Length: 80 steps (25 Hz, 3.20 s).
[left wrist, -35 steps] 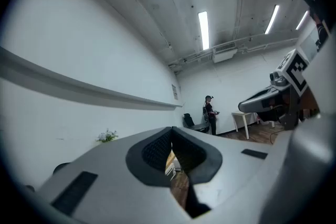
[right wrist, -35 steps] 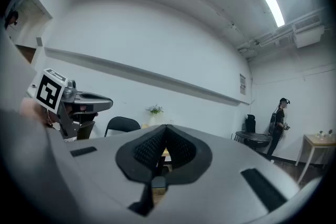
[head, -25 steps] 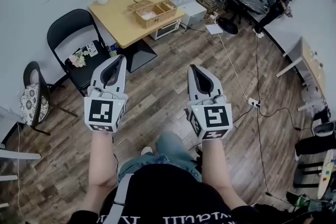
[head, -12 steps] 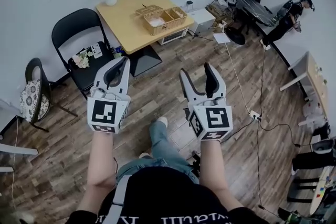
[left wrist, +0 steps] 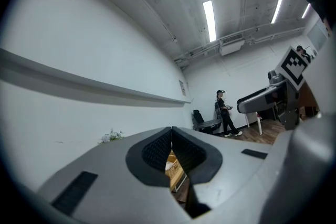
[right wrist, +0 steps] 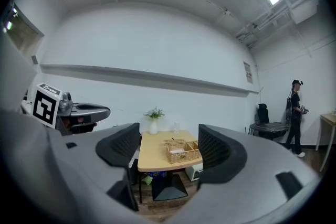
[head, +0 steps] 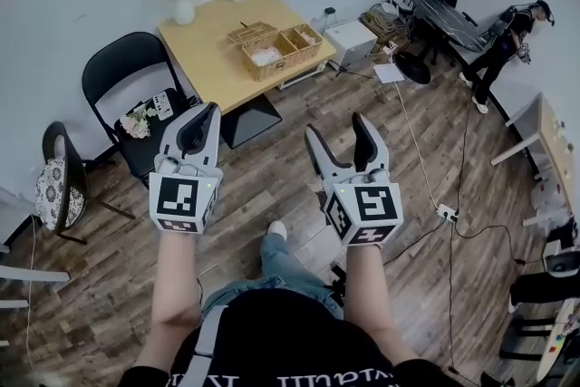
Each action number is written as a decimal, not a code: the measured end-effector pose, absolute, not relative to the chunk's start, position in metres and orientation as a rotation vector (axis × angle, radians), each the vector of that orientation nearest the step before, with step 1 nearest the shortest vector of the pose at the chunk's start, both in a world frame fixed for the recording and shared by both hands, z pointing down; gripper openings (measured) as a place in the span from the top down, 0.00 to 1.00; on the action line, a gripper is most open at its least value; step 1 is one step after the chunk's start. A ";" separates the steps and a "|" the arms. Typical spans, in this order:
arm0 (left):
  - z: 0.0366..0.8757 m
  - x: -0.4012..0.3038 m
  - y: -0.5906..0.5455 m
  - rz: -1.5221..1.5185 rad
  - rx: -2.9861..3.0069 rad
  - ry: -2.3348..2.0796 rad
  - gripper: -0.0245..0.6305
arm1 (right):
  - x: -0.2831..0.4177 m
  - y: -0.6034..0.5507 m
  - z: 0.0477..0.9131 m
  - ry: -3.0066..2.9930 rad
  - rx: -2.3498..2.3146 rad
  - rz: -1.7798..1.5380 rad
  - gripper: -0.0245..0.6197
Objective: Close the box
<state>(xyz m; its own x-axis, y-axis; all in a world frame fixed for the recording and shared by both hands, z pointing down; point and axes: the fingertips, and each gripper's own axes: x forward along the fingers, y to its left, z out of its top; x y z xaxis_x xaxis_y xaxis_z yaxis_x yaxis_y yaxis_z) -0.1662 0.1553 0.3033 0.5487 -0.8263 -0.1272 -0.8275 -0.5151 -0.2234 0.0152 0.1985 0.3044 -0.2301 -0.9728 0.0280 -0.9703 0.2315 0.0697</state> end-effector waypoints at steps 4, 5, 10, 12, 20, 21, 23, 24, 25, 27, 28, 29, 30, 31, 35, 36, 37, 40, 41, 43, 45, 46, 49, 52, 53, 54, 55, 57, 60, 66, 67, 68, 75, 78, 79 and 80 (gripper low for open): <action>0.299 -0.147 0.116 0.006 -2.513 1.407 0.94 | 0.041 0.153 0.302 -2.394 1.893 -0.058 0.43; 0.298 -0.142 0.105 0.003 -2.507 1.414 0.94 | 0.046 0.141 0.301 -2.406 1.883 -0.049 0.43; 0.295 -0.118 0.048 0.009 -2.508 1.462 0.94 | 0.068 0.081 0.302 -2.479 1.802 0.000 0.43; 0.296 -0.111 0.028 0.000 -2.495 1.502 0.94 | 0.076 0.058 0.302 -2.492 1.773 0.002 0.43; 0.305 -0.093 -0.030 -0.074 -2.452 1.587 0.94 | 0.097 -0.006 0.309 -2.536 1.717 0.050 0.43; 0.305 -0.092 -0.035 -0.072 -2.451 1.594 0.94 | 0.098 -0.010 0.310 -2.537 1.710 0.049 0.43; 0.306 -0.089 -0.042 -0.072 -2.454 1.602 0.94 | 0.102 -0.018 0.312 -2.536 1.703 0.054 0.43; 0.308 -0.088 -0.046 -0.076 -2.457 1.603 0.94 | 0.103 -0.023 0.313 -2.534 1.701 0.061 0.43; 0.310 -0.088 -0.051 -0.082 -2.461 1.604 0.94 | 0.104 -0.028 0.315 -2.532 1.698 0.067 0.43; 0.315 -0.089 -0.061 -0.091 -2.469 1.609 0.94 | 0.104 -0.038 0.321 -2.526 1.686 0.077 0.43; 0.318 -0.090 -0.067 -0.093 -2.471 1.614 0.94 | 0.103 -0.044 0.324 -2.523 1.678 0.081 0.43; 0.320 -0.091 -0.073 -0.094 -2.472 1.618 0.94 | 0.102 -0.049 0.327 -2.521 1.670 0.084 0.43; 0.322 -0.092 -0.079 -0.095 -2.473 1.622 0.94 | 0.102 -0.055 0.331 -2.519 1.664 0.088 0.43; 0.324 -0.092 -0.086 -0.095 -2.474 1.626 0.94 | 0.102 -0.061 0.334 -2.517 1.659 0.094 0.43; 0.328 -0.093 -0.117 -0.098 -2.478 1.628 0.94 | 0.100 -0.094 0.343 -2.517 1.629 0.121 0.43; 0.328 -0.093 -0.126 -0.097 -2.480 1.627 0.94 | 0.098 -0.103 0.344 -2.518 1.620 0.122 0.43; 0.329 -0.094 -0.135 -0.097 -2.481 1.627 0.94 | 0.097 -0.113 0.344 -2.520 1.613 0.124 0.43; 0.332 -0.097 -0.168 -0.101 -2.488 1.630 0.94 | 0.091 -0.147 0.349 -2.523 1.577 0.151 0.43; 0.333 -0.099 -0.179 -0.104 -2.491 1.631 0.94 | 0.088 -0.160 0.352 -2.521 1.557 0.164 0.43; 0.334 -0.103 -0.200 -0.106 -2.495 1.636 0.94 | 0.084 -0.184 0.356 -2.510 1.519 0.182 0.43; 0.335 -0.107 -0.221 -0.105 -2.496 1.647 0.94 | 0.080 -0.208 0.358 -2.502 1.493 0.191 0.43; 0.335 -0.109 -0.231 -0.104 -2.496 1.651 0.94 | 0.077 -0.221 0.358 -2.501 1.482 0.196 0.43; 0.338 -0.117 -0.263 -0.102 -2.503 1.661 0.94 | 0.066 -0.254 0.362 -2.497 1.448 0.207 0.43; 0.342 -0.123 -0.291 -0.101 -2.520 1.673 0.94 | 0.055 -0.283 0.371 -2.485 1.389 0.229 0.43; 0.343 -0.125 -0.300 -0.099 -2.526 1.676 0.94 | 0.051 -0.293 0.375 -2.483 1.365 0.242 0.43; 0.345 -0.125 -0.309 -0.100 -2.533 1.676 0.94 | 0.048 -0.302 0.378 -2.482 1.341 0.258 0.43; 0.347 -0.126 -0.317 -0.104 -2.541 1.673 0.94 | 0.044 -0.312 0.382 -2.481 1.317 0.273 0.43; 0.355 -0.128 -0.331 -0.125 -2.559 1.661 0.94 | 0.039 -0.331 0.389 -2.474 1.280 0.294 0.43; 0.370 -0.131 -0.350 -0.157 -2.586 1.657 0.94 | 0.031 -0.360 0.399 -2.462 1.231 0.311 0.43; 0.383 -0.143 -0.374 -0.178 -2.615 1.685 0.94 | 0.014 -0.401 0.427 -2.423 1.068 0.387 0.44; 0.383 -0.145 -0.376 -0.178 -2.615 1.689 0.94 | 0.012 -0.407 0.433 -2.418 1.040 0.412 0.44; 0.384 -0.146 -0.378 -0.178 -2.617 1.694 0.94 | 0.010 -0.413 0.440 -2.413 1.012 0.446 0.45; 0.408 -0.148 -0.379 -0.238 -2.642 1.727 0.94 | 0.012 -0.446 0.503 -2.330 0.832 0.793 0.58; 0.413 -0.148 -0.381 -0.258 -2.632 1.753 0.94 | 0.013 -0.457 0.519 -2.287 0.757 0.905 0.58; 0.414 -0.149 -0.383 -0.264 -2.625 1.768 0.94 | 0.013 -0.461 0.524 -2.270 0.734 0.926 0.58; 0.415 -0.150 -0.385 -0.271 -2.616 1.785 0.94 | 0.013 -0.464 0.528 -2.254 0.707 0.944 0.59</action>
